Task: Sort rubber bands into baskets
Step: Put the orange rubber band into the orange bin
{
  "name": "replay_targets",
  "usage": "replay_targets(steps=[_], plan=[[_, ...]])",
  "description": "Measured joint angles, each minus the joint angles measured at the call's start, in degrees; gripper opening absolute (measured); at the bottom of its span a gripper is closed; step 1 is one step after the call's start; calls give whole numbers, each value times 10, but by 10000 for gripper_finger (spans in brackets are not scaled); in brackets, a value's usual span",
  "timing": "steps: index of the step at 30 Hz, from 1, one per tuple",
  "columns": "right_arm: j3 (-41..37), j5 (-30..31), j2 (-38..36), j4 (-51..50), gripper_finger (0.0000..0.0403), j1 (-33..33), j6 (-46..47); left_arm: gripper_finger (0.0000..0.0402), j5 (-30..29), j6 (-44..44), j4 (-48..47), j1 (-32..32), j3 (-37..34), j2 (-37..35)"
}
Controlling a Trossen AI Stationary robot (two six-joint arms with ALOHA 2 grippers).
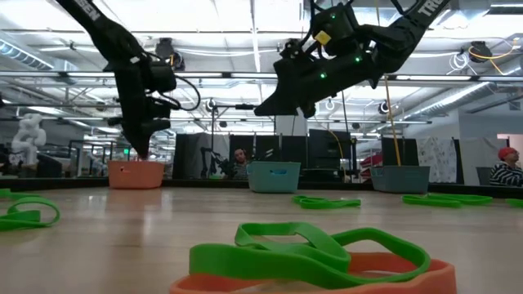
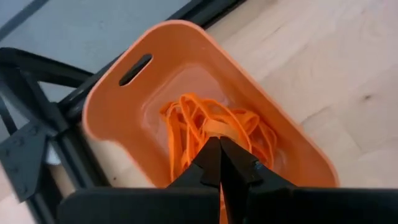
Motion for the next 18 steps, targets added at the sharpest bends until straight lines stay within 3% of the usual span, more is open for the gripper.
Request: replay_targets(steps=[12, 18], plan=[[0, -2, 0, 0, 0, -13, -15, 2, -1, 18, 8, 13, 0, 29], [0, -2, 0, 0, 0, -14, -16, 52, -2, 34, 4, 12, 0, 29]])
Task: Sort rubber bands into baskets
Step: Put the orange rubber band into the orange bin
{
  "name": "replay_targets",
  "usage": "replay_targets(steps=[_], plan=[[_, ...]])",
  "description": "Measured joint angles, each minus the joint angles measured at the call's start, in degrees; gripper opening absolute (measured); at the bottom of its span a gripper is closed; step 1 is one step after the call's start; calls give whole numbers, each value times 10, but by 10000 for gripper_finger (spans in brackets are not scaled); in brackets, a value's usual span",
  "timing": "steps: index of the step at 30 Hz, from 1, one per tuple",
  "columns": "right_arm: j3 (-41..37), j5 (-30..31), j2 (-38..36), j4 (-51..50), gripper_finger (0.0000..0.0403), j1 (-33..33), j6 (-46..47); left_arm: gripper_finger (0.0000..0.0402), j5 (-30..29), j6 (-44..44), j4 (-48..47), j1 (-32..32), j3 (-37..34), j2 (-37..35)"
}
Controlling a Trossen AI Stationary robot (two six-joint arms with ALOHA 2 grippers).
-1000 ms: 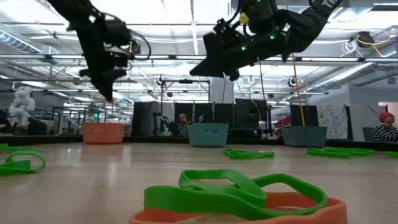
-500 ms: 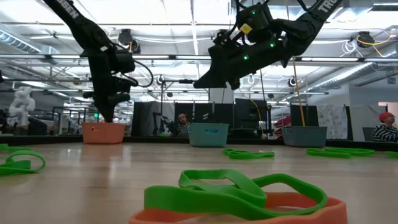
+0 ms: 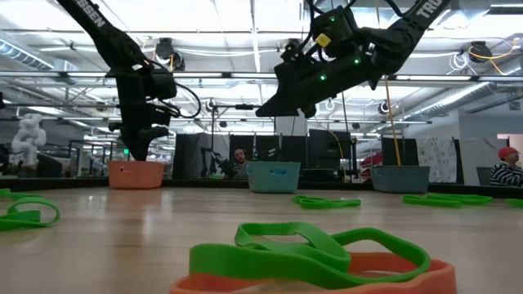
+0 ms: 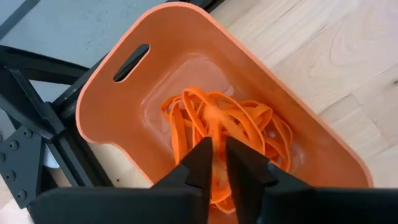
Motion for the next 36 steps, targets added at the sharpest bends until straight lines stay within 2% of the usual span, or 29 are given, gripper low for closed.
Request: replay_targets(steps=[5, 8, 16, 22, 25, 28, 36], plan=[[0, -25, 0, 0, 0, 0, 2, 105, -6, 0, -3, 0, 0, 0], [0, -28, 0, 0, 0, 0, 2, 123, -6, 1, -15, 0, 6, 0], [0, -27, 0, 4, 0, 0, 2, 127, 15, 0, -129, -5, 67, -49], [0, -37, 0, 5, 0, 9, 15, 127, 86, -14, -209, -50, 69, -117], [0, -61, 0, 13, 0, 22, 15, 128, 130, -34, -234, -102, 69, -152], [0, -61, 0, 14, 0, 38, 14, 128, 154, -67, -239, -179, 69, -186], [0, -60, -1, 17, 0, 80, 12, 128, 142, -222, -247, -409, 69, -238]])
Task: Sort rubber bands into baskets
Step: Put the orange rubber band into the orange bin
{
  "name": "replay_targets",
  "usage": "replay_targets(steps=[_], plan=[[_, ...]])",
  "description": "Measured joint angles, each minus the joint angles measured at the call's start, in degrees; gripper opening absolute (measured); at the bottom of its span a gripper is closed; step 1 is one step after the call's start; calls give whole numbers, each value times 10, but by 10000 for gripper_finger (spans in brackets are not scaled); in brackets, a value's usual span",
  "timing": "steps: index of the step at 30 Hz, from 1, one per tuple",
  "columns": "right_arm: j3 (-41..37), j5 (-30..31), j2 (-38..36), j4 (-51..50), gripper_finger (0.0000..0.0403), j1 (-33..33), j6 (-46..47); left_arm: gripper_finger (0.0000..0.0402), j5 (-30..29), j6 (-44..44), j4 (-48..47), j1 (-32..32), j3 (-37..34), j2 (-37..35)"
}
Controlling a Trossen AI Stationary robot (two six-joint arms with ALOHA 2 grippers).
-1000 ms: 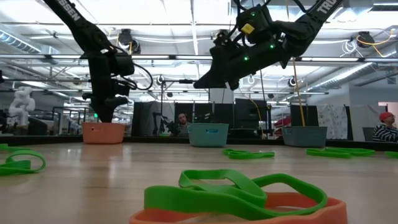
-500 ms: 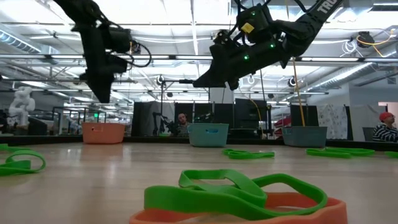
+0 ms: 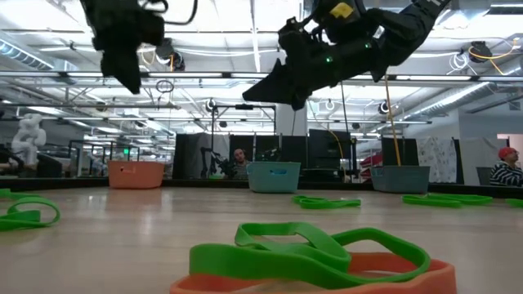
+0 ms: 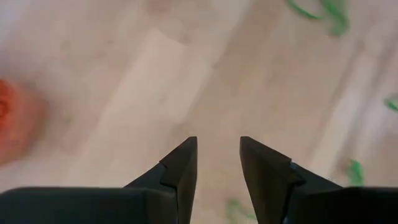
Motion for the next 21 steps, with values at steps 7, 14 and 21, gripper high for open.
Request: replay_targets(steps=[7, 14, 21], plan=[[0, -29, 0, 19, 0, 41, -38, 128, -22, -124, 4, -200, 0, 12], [0, -45, 0, 40, 0, 85, -43, 128, -43, -203, 18, -365, 0, 62], [0, -45, 0, 39, 0, 123, -46, 128, -8, -245, 79, -478, 0, 136]])
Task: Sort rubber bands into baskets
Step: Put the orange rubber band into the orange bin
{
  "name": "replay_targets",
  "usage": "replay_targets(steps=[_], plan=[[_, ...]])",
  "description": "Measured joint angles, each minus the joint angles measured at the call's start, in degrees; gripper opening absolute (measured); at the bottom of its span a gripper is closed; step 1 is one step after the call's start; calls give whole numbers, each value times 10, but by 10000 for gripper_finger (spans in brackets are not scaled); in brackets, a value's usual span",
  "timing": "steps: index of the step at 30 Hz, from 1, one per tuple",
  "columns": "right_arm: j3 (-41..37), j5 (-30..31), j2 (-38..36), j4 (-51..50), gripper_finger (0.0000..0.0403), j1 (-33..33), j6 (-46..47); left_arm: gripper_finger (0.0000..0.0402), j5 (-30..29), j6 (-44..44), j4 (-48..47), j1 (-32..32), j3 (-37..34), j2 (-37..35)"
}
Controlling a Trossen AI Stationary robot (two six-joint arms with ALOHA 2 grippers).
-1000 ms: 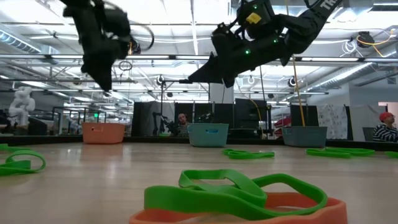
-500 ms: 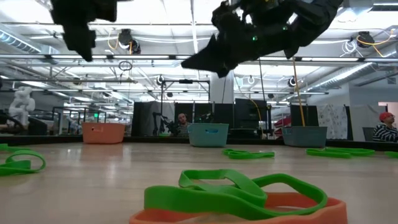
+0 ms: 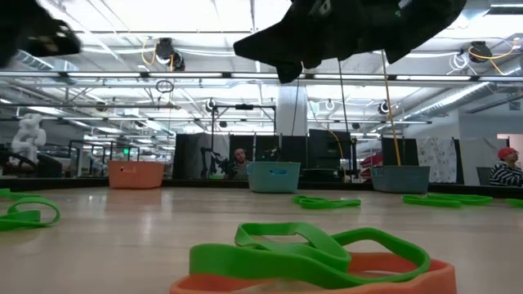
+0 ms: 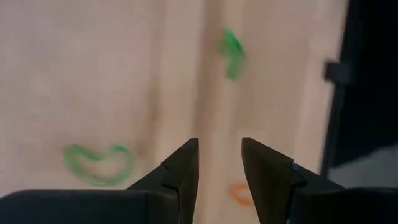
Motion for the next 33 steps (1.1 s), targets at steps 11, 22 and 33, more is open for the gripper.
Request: replay_targets(steps=[11, 22, 33], plan=[[0, 6, 0, 0, 0, 42, 1, 128, 40, -202, 49, -150, 0, 95], [1, 37, 0, -1, 0, 77, 1, 128, 71, -420, 52, -206, 0, 179], [1, 38, 0, -1, 0, 75, -1, 128, 102, -483, 66, -207, 0, 217]])
